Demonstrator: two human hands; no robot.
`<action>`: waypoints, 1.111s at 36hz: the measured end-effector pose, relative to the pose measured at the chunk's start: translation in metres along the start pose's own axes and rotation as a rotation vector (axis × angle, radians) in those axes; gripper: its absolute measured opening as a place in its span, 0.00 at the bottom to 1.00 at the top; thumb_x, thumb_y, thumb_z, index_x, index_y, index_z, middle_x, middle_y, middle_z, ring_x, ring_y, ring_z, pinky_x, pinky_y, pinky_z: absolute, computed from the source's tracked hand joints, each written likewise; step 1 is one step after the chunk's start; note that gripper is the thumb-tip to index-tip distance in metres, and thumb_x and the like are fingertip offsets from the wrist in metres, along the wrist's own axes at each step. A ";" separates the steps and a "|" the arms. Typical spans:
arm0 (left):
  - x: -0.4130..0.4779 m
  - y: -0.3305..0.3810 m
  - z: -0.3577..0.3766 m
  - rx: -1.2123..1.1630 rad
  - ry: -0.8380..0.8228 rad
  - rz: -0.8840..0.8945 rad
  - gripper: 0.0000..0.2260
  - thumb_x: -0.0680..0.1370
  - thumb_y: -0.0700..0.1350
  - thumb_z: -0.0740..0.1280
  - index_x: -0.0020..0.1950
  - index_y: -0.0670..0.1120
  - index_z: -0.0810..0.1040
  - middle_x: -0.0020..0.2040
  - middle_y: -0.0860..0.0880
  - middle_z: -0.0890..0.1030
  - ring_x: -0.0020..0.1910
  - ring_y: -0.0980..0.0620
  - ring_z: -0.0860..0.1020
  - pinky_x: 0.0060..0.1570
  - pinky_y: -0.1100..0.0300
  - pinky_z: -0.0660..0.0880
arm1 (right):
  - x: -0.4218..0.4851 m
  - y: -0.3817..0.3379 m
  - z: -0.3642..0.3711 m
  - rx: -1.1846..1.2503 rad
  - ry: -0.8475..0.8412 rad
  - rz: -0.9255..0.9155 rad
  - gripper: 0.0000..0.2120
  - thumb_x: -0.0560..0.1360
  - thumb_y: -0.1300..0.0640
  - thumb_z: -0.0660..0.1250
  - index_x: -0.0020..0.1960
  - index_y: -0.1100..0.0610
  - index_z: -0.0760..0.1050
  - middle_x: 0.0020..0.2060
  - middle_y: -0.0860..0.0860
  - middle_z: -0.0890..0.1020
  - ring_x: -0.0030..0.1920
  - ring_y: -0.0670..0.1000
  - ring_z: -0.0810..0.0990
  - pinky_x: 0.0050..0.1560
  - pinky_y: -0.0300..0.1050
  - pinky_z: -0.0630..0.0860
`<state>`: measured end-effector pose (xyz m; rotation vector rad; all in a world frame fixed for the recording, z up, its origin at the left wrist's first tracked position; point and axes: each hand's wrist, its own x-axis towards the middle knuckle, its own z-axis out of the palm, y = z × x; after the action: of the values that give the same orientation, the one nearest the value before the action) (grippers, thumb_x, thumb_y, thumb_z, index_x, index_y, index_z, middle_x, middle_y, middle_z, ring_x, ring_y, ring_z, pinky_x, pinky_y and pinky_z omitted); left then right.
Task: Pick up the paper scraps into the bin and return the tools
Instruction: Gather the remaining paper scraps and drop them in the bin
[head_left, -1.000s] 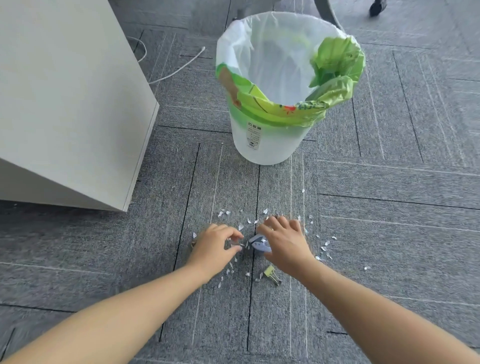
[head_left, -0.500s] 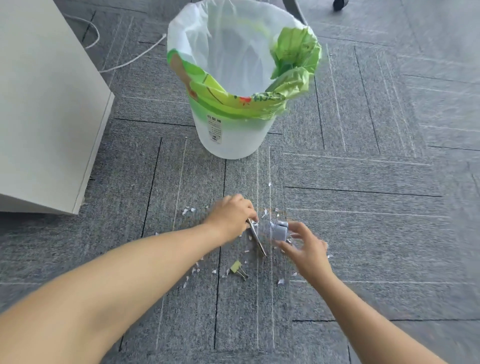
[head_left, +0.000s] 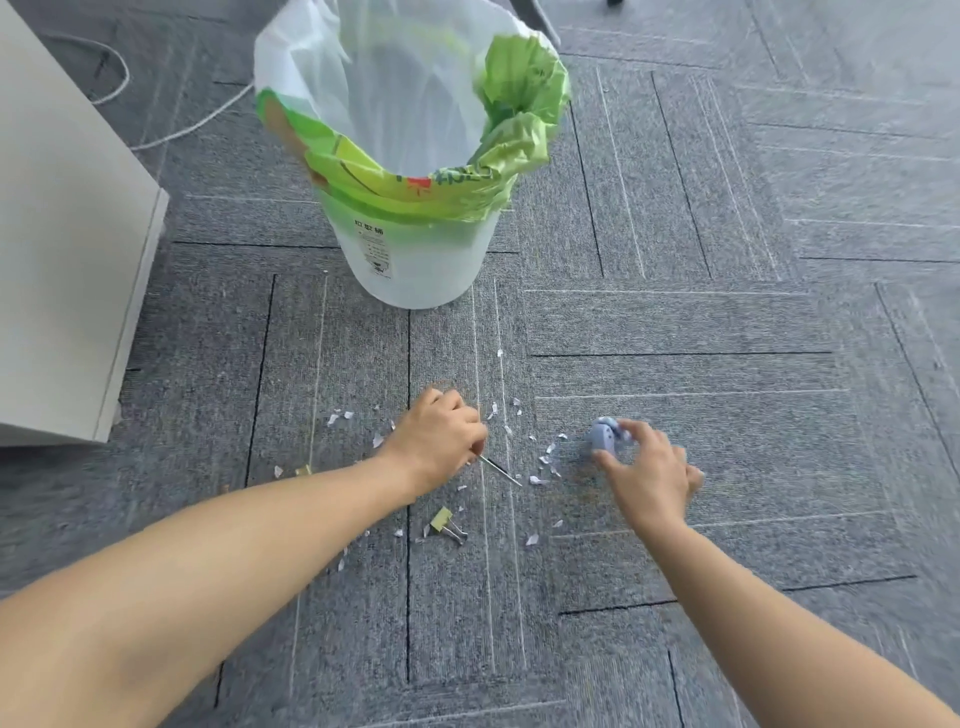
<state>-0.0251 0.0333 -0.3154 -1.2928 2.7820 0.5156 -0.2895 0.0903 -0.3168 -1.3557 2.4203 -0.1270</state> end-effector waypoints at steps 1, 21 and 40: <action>-0.003 0.003 0.000 -0.021 0.001 -0.022 0.08 0.78 0.52 0.65 0.54 0.52 0.78 0.53 0.56 0.79 0.55 0.52 0.73 0.65 0.55 0.63 | 0.004 -0.002 0.000 -0.002 -0.004 0.016 0.21 0.72 0.40 0.69 0.63 0.42 0.71 0.58 0.46 0.77 0.56 0.49 0.70 0.51 0.47 0.58; -0.002 0.048 0.000 -0.337 -0.093 -0.317 0.05 0.78 0.54 0.66 0.48 0.53 0.76 0.43 0.56 0.80 0.46 0.53 0.73 0.63 0.52 0.64 | -0.032 0.043 0.014 0.015 0.068 0.126 0.14 0.73 0.41 0.68 0.58 0.40 0.77 0.57 0.44 0.76 0.51 0.45 0.65 0.50 0.44 0.52; 0.005 0.043 0.007 -0.818 -0.244 -0.637 0.05 0.72 0.48 0.75 0.43 0.50 0.81 0.40 0.53 0.81 0.36 0.56 0.76 0.34 0.63 0.70 | -0.023 0.044 0.017 0.092 0.021 0.112 0.04 0.73 0.46 0.70 0.44 0.42 0.75 0.48 0.41 0.71 0.52 0.45 0.64 0.54 0.46 0.55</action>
<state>-0.0620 0.0577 -0.3109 -1.9296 1.8082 1.6756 -0.3082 0.1350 -0.3371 -1.1816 2.4690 -0.2208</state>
